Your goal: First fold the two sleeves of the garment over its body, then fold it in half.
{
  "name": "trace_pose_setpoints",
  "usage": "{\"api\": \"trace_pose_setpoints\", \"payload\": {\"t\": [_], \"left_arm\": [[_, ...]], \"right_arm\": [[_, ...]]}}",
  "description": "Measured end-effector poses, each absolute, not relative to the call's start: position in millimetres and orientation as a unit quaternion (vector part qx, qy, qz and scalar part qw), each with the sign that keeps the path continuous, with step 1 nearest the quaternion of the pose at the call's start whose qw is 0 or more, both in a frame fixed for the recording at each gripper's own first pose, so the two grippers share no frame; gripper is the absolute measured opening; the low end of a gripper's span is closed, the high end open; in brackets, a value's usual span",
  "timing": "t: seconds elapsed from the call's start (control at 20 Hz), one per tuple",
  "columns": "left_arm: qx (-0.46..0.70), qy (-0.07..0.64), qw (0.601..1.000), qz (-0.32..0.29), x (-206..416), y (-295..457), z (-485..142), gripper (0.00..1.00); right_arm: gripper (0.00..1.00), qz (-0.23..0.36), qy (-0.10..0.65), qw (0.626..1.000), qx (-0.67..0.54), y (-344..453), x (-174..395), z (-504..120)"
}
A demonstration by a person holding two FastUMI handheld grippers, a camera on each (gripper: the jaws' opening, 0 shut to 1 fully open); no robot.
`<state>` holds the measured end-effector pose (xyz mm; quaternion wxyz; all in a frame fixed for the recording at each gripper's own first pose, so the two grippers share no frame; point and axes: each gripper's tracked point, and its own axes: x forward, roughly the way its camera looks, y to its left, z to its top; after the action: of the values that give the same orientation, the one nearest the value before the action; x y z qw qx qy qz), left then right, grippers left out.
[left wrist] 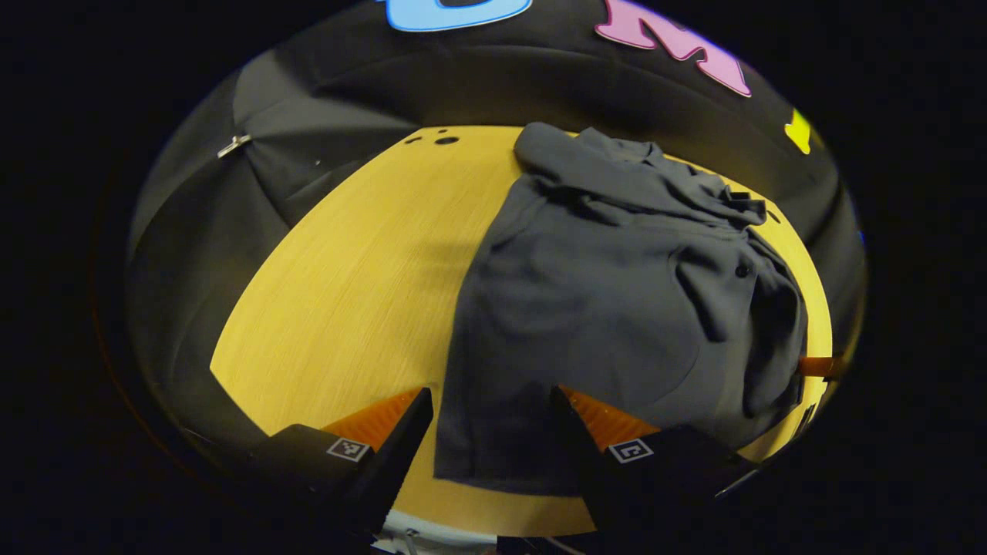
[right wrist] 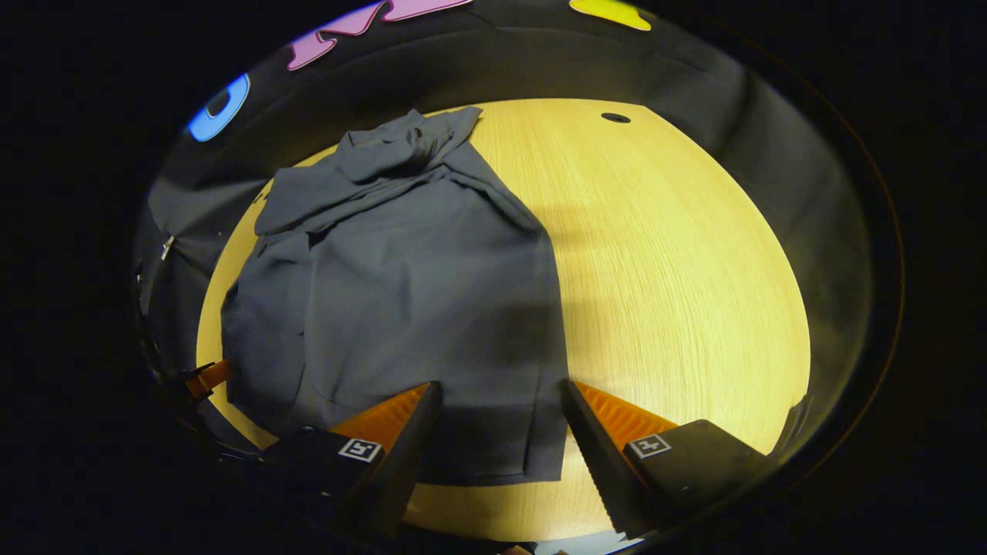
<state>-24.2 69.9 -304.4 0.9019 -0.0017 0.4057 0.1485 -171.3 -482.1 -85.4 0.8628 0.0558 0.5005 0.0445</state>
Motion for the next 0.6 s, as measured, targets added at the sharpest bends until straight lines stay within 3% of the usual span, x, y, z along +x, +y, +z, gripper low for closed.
{"api": "trace_pose_setpoints", "payload": {"t": [0.3,0.5,0.55,0.6], "left_arm": [[-0.013,0.419,0.896,0.148,-39,69,-317,0.96],[0.007,0.431,0.896,0.106,-33,43,-323,0.95],[0.013,0.433,0.897,0.093,-30,35,-324,0.87],[0.02,0.433,0.897,0.084,-29,27,-323,0.86]], "right_arm": [[0.97,0.036,0.502,0.863,0.043,-483,-178,-88],[0.96,0.052,0.504,0.862,-0.016,-472,-182,-93],[1.0,0.06,0.506,0.86,-0.021,-466,-183,-92],[0.86,0.068,0.505,0.86,-0.024,-462,-182,-91]]}}
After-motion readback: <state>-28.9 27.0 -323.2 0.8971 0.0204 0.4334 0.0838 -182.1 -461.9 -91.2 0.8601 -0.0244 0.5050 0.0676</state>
